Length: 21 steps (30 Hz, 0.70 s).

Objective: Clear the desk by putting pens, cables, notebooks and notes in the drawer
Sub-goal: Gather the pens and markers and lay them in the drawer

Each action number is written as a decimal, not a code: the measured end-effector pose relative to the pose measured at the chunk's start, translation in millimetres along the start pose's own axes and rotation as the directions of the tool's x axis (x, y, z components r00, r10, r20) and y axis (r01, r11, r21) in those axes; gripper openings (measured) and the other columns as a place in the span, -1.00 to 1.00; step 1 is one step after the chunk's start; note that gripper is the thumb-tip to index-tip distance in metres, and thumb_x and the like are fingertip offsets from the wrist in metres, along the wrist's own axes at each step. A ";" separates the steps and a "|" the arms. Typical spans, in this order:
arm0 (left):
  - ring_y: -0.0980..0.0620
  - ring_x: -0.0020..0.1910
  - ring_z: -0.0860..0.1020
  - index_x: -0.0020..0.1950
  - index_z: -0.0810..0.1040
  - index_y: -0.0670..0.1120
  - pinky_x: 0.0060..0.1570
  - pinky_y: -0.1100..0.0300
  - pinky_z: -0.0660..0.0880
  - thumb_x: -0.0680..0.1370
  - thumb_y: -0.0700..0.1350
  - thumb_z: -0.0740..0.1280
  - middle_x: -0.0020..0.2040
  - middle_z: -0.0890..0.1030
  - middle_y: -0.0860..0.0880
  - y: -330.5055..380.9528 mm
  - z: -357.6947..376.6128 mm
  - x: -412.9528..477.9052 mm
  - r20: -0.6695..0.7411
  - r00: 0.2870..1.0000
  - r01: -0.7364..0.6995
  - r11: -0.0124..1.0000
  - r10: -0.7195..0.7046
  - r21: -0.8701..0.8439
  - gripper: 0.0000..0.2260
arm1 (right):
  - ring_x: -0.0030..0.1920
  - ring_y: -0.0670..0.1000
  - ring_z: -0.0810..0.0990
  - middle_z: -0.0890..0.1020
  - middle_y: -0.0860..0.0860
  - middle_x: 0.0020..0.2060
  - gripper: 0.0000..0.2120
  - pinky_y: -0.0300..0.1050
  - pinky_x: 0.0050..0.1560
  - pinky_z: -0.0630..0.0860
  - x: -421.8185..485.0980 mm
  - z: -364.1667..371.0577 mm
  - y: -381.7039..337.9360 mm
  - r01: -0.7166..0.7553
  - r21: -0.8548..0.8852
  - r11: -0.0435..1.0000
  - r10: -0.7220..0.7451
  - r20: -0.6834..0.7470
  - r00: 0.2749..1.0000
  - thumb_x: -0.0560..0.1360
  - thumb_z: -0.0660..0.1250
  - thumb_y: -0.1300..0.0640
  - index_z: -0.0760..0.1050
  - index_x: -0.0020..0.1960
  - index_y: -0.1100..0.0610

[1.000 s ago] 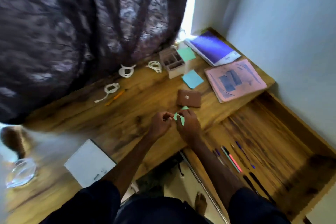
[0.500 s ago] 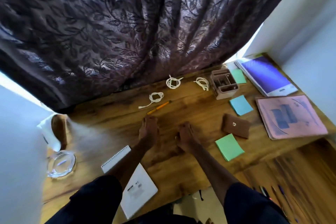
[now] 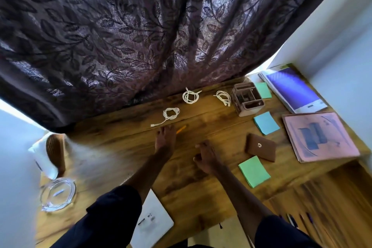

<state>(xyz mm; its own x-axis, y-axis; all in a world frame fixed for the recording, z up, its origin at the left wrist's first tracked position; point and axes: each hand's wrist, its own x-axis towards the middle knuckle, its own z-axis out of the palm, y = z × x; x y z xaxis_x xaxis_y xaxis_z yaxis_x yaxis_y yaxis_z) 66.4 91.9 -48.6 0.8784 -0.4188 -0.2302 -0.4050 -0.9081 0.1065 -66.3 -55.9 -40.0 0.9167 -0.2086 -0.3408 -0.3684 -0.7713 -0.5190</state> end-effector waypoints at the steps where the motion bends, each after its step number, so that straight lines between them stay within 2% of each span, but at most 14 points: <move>1: -0.18 0.20 0.53 0.29 0.45 -0.02 0.13 -0.06 0.46 0.63 -0.11 0.22 0.23 0.54 -0.12 1.2 1.7 -3.8 0.017 1.000 -0.024 1.000 0.024 -0.005 -0.77 | 0.39 0.14 0.43 0.38 0.14 0.38 -0.52 -0.11 0.39 0.32 -2.0 -1.7 1.1 -0.004 0.025 1.000 0.004 -0.021 1.000 0.52 0.39 0.14 0.41 0.41 0.17; 3: -0.17 0.21 0.52 0.32 0.42 0.03 0.19 -0.07 0.43 0.65 -0.08 0.19 0.27 0.48 -0.10 8.6 2.1 -12.6 0.063 0.992 -0.107 0.993 0.110 -0.055 -0.76 | 0.41 0.10 0.40 0.37 0.11 0.43 -0.48 -0.02 0.40 0.39 -9.0 -6.0 5.5 -0.004 0.088 0.996 0.015 -0.117 0.993 0.54 0.39 0.14 0.36 0.46 0.14; 5: -0.17 0.30 0.49 0.37 0.41 0.06 0.26 -0.07 0.37 0.65 -0.07 0.19 0.35 0.43 -0.07 25.1 -1.8 -22.6 0.120 0.962 -0.235 0.968 0.244 -0.084 -0.71 | 0.41 0.07 0.39 0.39 0.07 0.44 -0.45 -0.02 0.37 0.45 -16.7 -9.5 15.1 0.045 0.089 0.995 -0.025 -0.217 0.976 0.53 0.42 0.13 0.37 0.47 0.10; 7: -0.13 0.35 0.46 0.34 0.45 0.05 0.30 -0.02 0.34 0.64 -0.04 0.19 0.36 0.44 -0.04 50.4 -6.6 -31.7 0.143 0.918 -0.355 0.928 0.369 -0.115 -0.73 | 0.37 0.09 0.46 0.50 0.07 0.37 -0.53 -0.03 0.33 0.46 -28.7 -17.0 26.1 0.106 -0.027 0.994 -0.110 -0.250 0.962 0.51 0.45 0.11 0.48 0.40 0.10; 9: -0.12 0.32 0.46 0.26 0.48 0.03 0.27 0.00 0.35 0.64 0.01 0.19 0.29 0.49 -0.05 78.2 -9.5 -39.2 0.129 0.882 -0.432 0.887 0.453 -0.163 -0.77 | 0.25 0.13 0.57 0.62 0.08 0.24 -0.65 0.00 0.25 0.50 -46.2 -25.5 38.1 0.148 -0.096 0.984 -0.169 -0.270 0.948 0.52 0.43 0.15 0.57 0.30 0.10; 12: -0.17 0.25 0.50 0.28 0.50 -0.08 0.18 0.01 0.42 0.66 -0.01 0.20 0.26 0.52 -0.12 119.1 -12.4 -49.6 0.098 0.828 -0.527 0.826 0.552 -0.197 -0.74 | 0.14 0.11 0.62 0.66 0.07 0.16 -0.70 0.00 0.09 0.56 -74.6 -37.5 63.8 0.045 -0.041 0.998 -0.056 -0.321 0.945 0.57 0.35 0.14 0.58 0.30 0.03; 15: -0.18 0.30 0.48 0.37 0.46 -0.11 0.22 -0.02 0.44 0.63 0.02 0.25 0.35 0.49 -0.15 160.5 -11.1 -64.5 0.110 0.793 -0.550 0.781 0.600 -0.297 -0.65 | 0.01 0.12 0.65 0.71 0.07 0.01 -0.76 0.00 -0.04 0.58 -108.3 -53.9 97.7 -0.004 0.014 1.000 0.009 -0.394 0.919 0.50 0.37 0.17 0.67 0.14 0.03; 18: -0.09 0.07 0.60 0.10 0.63 -0.06 0.04 0.08 0.51 0.51 0.10 0.36 0.10 0.64 -0.07 203.5 -3.3 -83.9 0.066 0.801 -0.506 0.732 0.595 -0.457 -0.70 | -0.06 0.20 0.66 0.72 0.12 -0.11 -0.78 0.07 -0.14 0.60 -153.9 -72.0 137.8 -0.075 0.072 0.995 0.098 -0.409 0.907 0.41 0.42 0.26 0.70 0.02 0.10; 21: 0.12 -0.21 0.60 -0.02 0.70 -0.09 -0.16 0.25 0.44 0.48 0.06 0.46 -0.12 0.70 0.01 248.4 6.4 -109.5 0.100 0.779 -0.467 0.680 0.619 -0.565 -0.77 | -0.07 0.14 0.67 0.73 0.08 -0.07 -0.75 0.02 -0.13 0.60 -204.3 -78.8 179.6 -0.122 0.142 0.982 0.173 -0.436 0.883 0.41 0.42 0.20 0.70 0.07 0.04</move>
<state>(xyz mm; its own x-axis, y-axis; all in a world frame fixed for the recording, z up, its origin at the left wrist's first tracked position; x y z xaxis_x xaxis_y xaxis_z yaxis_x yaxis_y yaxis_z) -132.0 -87.8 -3.1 0.4086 -0.8882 -0.2100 -0.5425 -0.4214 0.7267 -307.6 -199.3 -1.8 0.8134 -0.5796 -0.0487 -0.4956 -0.6467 -0.5798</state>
